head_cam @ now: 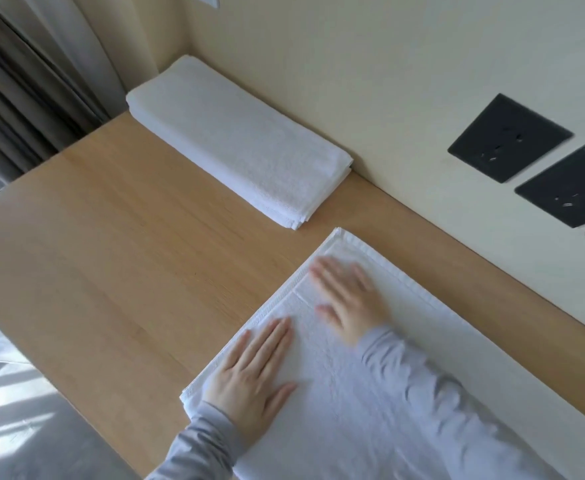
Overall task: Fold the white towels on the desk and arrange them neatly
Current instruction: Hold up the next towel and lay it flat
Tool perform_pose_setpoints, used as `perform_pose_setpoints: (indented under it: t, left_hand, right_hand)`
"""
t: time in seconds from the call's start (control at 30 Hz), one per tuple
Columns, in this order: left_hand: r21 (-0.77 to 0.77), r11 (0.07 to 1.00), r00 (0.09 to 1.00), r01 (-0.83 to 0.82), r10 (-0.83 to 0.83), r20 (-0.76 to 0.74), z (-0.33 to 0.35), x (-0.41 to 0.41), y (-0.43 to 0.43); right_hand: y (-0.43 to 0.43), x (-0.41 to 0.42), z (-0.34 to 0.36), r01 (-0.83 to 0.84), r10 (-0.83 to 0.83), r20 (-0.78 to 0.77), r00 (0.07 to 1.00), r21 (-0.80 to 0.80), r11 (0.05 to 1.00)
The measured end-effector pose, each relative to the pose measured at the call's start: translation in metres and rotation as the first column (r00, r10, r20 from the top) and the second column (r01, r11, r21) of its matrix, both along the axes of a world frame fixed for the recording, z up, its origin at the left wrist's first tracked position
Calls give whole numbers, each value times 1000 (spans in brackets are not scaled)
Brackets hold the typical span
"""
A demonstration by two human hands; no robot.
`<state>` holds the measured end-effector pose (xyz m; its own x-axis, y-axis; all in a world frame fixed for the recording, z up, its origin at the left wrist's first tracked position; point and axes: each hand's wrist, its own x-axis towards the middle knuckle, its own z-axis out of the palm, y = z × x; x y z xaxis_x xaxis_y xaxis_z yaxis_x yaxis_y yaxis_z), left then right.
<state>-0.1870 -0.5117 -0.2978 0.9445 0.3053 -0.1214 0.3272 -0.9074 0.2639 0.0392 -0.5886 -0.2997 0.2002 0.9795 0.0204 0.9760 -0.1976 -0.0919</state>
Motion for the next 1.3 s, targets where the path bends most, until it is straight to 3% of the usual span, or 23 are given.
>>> perform_pose_setpoints:
  t: [0.07,0.17,0.27,0.3,0.37,0.43,0.47,0.53,0.67,0.73,0.83,0.9,0.97,1.03,1.1,1.17,1.3]
  left_hand:
    - [-24,998,999,-49,49,18,1,2,1]
    - [-5,996,996,-85,85,25,5,6,3]
    - [33,996,997,-80,80,0,7,8,-1]
    - [40,996,997,-81,82,-5,8,8,-2]
    - [58,995,997,-79,80,-16,9,9,-4]
    - [77,995,998,-60,61,-10,10,9,-4]
    - [64,996,998,-58,58,1,9,8,-4]
    - [13,996,994,-92,92,53,9,5,-3]
    - [-14,988,984,-151,151,90,5,1,-2]
    - [2,989,987,-148,147,68,2,1,-2]
    - [8,987,986,-162,161,37,0,1,-4]
    - [11,987,987,-161,161,30,1,1,-5]
    - [22,988,988,-154,153,26,2,2,-6]
    - [20,986,986,-165,164,17,3,2,-7]
    - [30,985,985,-170,170,16,2,2,-6]
    - [54,985,987,-162,162,12,1,1,-6]
    - [77,982,985,-170,171,0,-3,1,-7]
  right_hand:
    - [3,34,4,182,-184,-39,982,-51,982]
    - [6,49,5,302,-307,-47,950,-97,948]
    - [14,12,13,401,-399,-58,915,27,916]
    - [14,-11,16,383,-373,-106,922,98,918]
    - [11,-65,17,181,-157,-165,974,145,973]
    - [2,-90,14,-47,60,-159,985,88,995]
    - [1,-82,13,-84,94,-164,982,65,994]
    - [4,-44,6,-2,8,-130,991,46,999]
    - [8,41,0,398,-405,-53,913,-109,911]
    - [9,45,3,453,-459,-51,887,-99,886]
    - [-2,-15,9,386,-376,-124,918,62,921]
    - [-25,-83,7,206,-178,-188,966,141,968]
    - [-57,-134,5,16,6,-203,979,110,994]
    - [-87,-123,2,-63,65,-159,985,18,998]
    - [-113,-73,-2,29,-31,-86,996,-31,999]
    - [-142,-13,-1,221,-223,-15,975,-79,972]
    - [-182,63,4,524,-533,-12,846,-164,836]
